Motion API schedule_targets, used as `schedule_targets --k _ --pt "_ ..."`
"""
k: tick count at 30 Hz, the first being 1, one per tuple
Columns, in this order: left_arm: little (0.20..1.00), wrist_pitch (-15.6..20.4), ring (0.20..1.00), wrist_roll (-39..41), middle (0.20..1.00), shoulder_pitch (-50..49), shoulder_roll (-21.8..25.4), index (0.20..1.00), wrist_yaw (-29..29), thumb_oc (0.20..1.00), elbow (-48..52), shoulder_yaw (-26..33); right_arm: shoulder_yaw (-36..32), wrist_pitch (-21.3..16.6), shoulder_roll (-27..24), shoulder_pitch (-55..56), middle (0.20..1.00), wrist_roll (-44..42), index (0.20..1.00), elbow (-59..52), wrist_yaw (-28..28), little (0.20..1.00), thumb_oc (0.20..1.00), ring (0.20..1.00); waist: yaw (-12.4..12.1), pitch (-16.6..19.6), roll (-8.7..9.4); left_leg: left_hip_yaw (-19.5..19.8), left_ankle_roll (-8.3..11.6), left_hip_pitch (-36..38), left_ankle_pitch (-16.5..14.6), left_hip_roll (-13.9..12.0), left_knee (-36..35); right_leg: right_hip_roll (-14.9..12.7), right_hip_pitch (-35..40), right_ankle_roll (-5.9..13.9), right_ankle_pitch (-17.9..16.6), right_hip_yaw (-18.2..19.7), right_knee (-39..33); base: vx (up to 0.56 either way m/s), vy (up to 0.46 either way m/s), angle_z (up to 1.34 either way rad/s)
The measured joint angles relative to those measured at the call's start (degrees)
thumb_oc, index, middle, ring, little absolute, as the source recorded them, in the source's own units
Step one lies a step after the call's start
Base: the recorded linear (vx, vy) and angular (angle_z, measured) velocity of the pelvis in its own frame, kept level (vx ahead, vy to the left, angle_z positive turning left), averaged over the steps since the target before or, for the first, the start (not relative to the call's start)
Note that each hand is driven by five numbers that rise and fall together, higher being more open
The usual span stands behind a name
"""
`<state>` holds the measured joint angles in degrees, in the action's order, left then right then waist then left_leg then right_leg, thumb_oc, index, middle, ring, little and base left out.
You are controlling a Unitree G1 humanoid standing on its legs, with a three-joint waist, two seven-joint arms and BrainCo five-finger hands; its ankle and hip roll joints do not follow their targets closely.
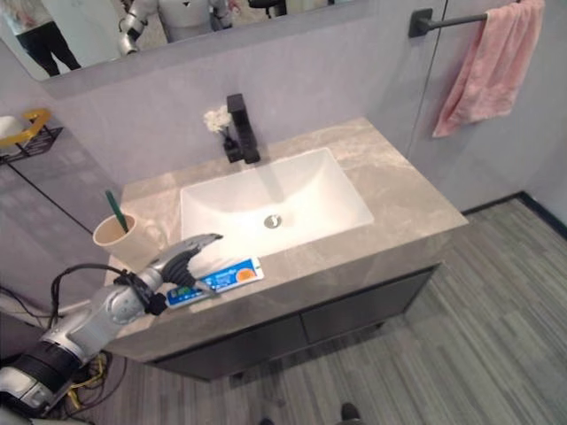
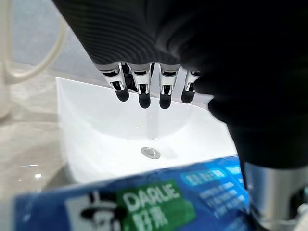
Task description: Put brush and paste in cup on sink, flatten towel.
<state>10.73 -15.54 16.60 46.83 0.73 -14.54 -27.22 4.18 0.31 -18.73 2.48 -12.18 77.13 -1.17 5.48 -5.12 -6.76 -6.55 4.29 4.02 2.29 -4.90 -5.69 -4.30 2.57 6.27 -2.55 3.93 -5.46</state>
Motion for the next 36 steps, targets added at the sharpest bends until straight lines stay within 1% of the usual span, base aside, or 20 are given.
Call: schedule_targets --k 4,9,11,14,16,29,32,36 --pt "1.0 -0.99 1.0 2.04 1.0 -1.16 -0.11 1.0 -0.1 1.0 0.08 0.39 0.01 -0.01 0.01 0.02 1.0 0.0 1.0 -0.12 0.12 1.0 1.0 1.0 -0.08 -0.32 0.32 0.45 0.0 0.04 0.01 0.01 0.0 -0.02 0.31 -0.03 0.01 -0.49 0.0 0.01 0.003 0.05" --pt "1.0 -1.09 1.0 2.43 1.0 -1.17 -0.11 1.0 -1.39 1.0 0.07 1.29 0.02 0.0 0.02 0.06 1.0 0.0 1.0 -0.09 0.25 1.0 1.0 1.0 -0.15 -0.48 0.55 1.09 0.0 0.02 0.01 0.02 0.01 -0.06 0.64 -0.12 0.09 -1.21 0.0 0.01 -0.002 0.07" --pt "1.0 -1.15 1.0 3.91 1.0 -1.2 -0.2 1.0 -1.84 1.0 0.07 1.29 0.03 -0.01 0.04 -0.03 1.0 0.0 1.0 -0.14 0.42 1.0 1.0 1.0 -0.16 -0.48 0.55 1.12 0.0 0.03 0.01 0.02 0.01 -0.04 0.67 -0.12 0.09 -1.26 0.0 0.0 0.0 0.0" --pt "1.0 -1.45 1.0 5.14 1.0 -1.7 -2.52 1.0 -2.29 1.0 0.03 1.68 0.05 0.0 0.05 -0.01 1.0 0.0 1.0 -0.12 0.47 1.0 1.0 1.0 -0.16 -0.47 0.55 1.11 0.0 0.1 0.01 0.06 0.01 -0.03 0.72 -0.13 0.09 -1.26 0.0 0.0 0.0 0.0" --pt "1.0 -1.67 1.0 6.65 1.0 -2.11 -2.89 1.0 -2.56 1.0 -0.03 1.69 0.09 0.02 0.04 0.01 1.0 0.02 1.0 -0.09 0.49 1.0 1.0 1.0 -0.05 -0.48 0.53 1.09 0.0 0.27 0.01 0.01 0.01 -0.04 0.86 -0.13 0.09 -1.26 0.0 0.0 0.0 0.0" --pt "1.0 -2.25 1.0 6.69 1.0 -2.21 -3.08 1.0 -4.45 1.0 -0.05 1.6 0.4 0.17 0.0 0.06 1.0 0.16 1.0 0.01 1.25 1.0 1.0 1.0 -0.05 -0.43 0.25 1.11 -0.01 0.93 -0.01 -0.04 0.0 -0.03 1.5 -0.18 0.24 -1.27 0.0 0.0 0.0 0.0" --pt "1.0 -2.36 1.0 6.68 1.0 -2.2 -3.07 1.0 -5.03 1.0 -0.17 1.57 0.41 0.68 -0.02 0.05 1.0 0.23 1.0 0.01 1.27 1.0 1.0 1.0 -0.04 -0.41 0.24 1.11 -0.01 0.94 0.0 -0.03 0.01 -0.02 1.51 -0.22 0.2 -1.27 0.0 0.0 0.0 0.0" --pt "1.0 -2.85 1.0 6.43 1.0 -1.72 -2.66 1.0 -5.65 1.0 -1.93 0.61 0.9 0.69 -0.08 0.0 1.0 1.79 1.0 -0.02 1.35 1.0 1.0 1.0 -0.01 -0.36 0.17 1.1 -0.01 0.94 0.0 -0.06 0.01 0.0 1.5 -0.23 0.19 -1.27 0.0 0.0 0.0 0.0"
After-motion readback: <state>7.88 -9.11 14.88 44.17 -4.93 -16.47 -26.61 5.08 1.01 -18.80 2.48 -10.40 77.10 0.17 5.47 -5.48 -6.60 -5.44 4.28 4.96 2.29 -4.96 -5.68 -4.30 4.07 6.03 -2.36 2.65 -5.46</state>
